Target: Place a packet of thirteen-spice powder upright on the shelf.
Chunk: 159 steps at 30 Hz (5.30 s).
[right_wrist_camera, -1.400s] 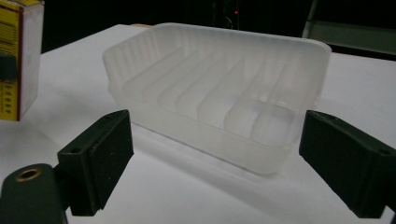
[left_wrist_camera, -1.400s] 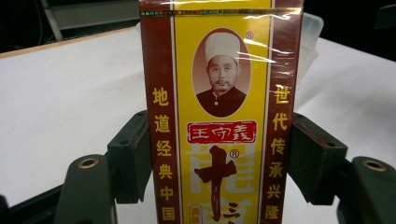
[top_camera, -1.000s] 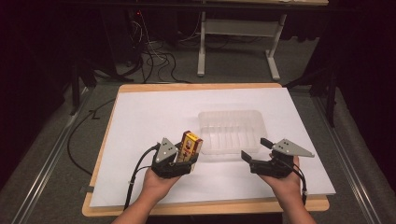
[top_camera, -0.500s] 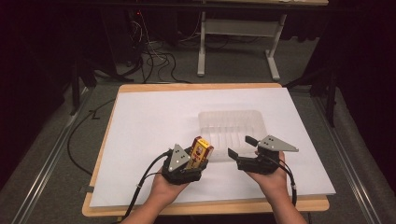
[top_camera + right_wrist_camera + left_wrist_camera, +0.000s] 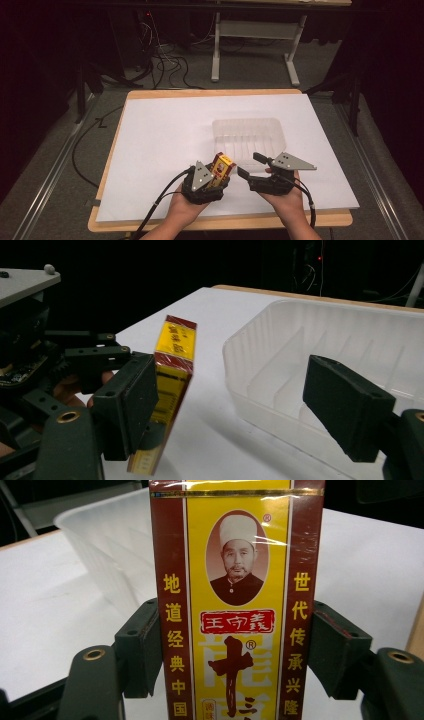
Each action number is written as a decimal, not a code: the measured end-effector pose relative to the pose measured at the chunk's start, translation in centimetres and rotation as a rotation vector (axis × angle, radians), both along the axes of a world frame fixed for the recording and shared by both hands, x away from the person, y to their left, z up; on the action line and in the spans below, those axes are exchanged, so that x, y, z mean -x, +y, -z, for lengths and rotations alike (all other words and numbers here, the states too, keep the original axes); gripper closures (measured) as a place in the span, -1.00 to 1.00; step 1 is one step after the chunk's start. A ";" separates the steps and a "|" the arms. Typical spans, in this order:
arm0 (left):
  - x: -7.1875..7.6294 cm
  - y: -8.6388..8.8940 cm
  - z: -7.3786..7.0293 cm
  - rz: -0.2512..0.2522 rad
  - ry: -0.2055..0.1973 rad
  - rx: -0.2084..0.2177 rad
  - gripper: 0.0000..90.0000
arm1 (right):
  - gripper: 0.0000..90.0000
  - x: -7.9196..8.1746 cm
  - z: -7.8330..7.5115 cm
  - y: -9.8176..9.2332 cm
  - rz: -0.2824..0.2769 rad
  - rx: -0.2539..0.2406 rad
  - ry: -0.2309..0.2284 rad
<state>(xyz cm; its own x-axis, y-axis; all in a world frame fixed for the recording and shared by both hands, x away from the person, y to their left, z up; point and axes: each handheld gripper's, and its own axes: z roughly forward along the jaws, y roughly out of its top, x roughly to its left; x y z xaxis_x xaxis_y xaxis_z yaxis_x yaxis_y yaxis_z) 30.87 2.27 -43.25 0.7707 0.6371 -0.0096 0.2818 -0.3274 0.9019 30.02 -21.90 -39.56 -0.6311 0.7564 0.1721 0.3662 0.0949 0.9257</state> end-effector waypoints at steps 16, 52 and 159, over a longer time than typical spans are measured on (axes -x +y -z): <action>0.4 -1.6 0.3 0.020 -0.013 -0.014 -0.28 | -0.46 -0.1 0.4 1.0 -0.049 -0.030 0.043; 0.4 -1.2 0.1 0.010 -0.020 -0.003 -0.28 | 0.38 -0.5 1.5 1.7 -0.109 -0.083 0.112; -1.8 11.7 -0.3 -0.156 -0.025 -0.035 -0.42 | 0.52 -6.4 -3.5 -2.0 0.499 0.037 -0.095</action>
